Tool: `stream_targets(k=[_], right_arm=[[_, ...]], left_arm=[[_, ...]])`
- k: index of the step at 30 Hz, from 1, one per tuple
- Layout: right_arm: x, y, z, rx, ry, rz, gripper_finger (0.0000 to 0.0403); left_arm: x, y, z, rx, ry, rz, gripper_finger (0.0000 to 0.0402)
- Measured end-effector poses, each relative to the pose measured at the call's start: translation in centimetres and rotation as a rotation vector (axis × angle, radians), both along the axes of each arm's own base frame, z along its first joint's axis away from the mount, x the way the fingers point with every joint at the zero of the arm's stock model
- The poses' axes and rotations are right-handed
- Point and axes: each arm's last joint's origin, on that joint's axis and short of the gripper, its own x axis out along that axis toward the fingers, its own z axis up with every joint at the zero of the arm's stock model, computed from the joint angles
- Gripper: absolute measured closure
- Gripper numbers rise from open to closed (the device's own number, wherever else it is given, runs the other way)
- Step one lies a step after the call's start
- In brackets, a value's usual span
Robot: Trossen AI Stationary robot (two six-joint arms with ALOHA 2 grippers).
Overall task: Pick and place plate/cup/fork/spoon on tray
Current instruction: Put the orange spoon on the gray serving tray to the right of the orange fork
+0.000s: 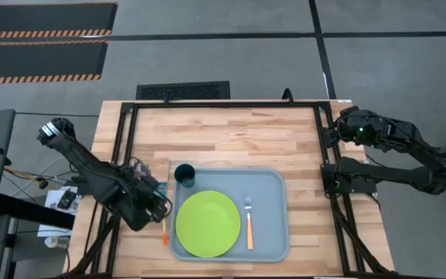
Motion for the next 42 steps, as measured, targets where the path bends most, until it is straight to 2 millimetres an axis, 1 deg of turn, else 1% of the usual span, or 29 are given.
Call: stream_targets(k=[4, 8, 15, 21, 30, 38, 42], right_arm=[[0.0, 0.0, 0.0, 0.000, 0.000, 0.000, 0.0121], [0.0, 0.0, 0.0, 0.000, 0.000, 0.000, 0.0121], [0.0, 0.0, 0.0, 0.000, 0.000, 0.000, 0.0121], [0.0, 0.0, 0.0, 0.000, 0.000, 0.000, 0.0121], [0.0, 0.0, 0.0, -0.002, 0.001, -0.001, 0.0121], [0.0, 0.0, 0.0, -0.003, 0.001, -0.003, 0.0121], [0.0, 0.0, 0.0, 0.001, -0.004, -0.008, 0.0121]], left_arm=[[-0.7, 1.1, 1.8, 0.008, -0.178, 0.078, 0.0401], [-0.6, 1.7, 3.0, 0.040, -0.340, 0.130, 0.0401], [1.3, 2.0, 3.8, 0.034, -0.435, 0.122, 0.0401], [3.2, 3.0, 4.9, 0.060, -0.538, 0.115, 0.0401], [5.6, 6.6, 5.6, 0.064, -0.556, 0.139, 0.0401], [6.5, 10.4, 5.6, 0.120, -0.523, 0.210, 0.0401], [7.0, 11.9, 6.1, 0.147, -0.569, 0.233, 0.0401]])
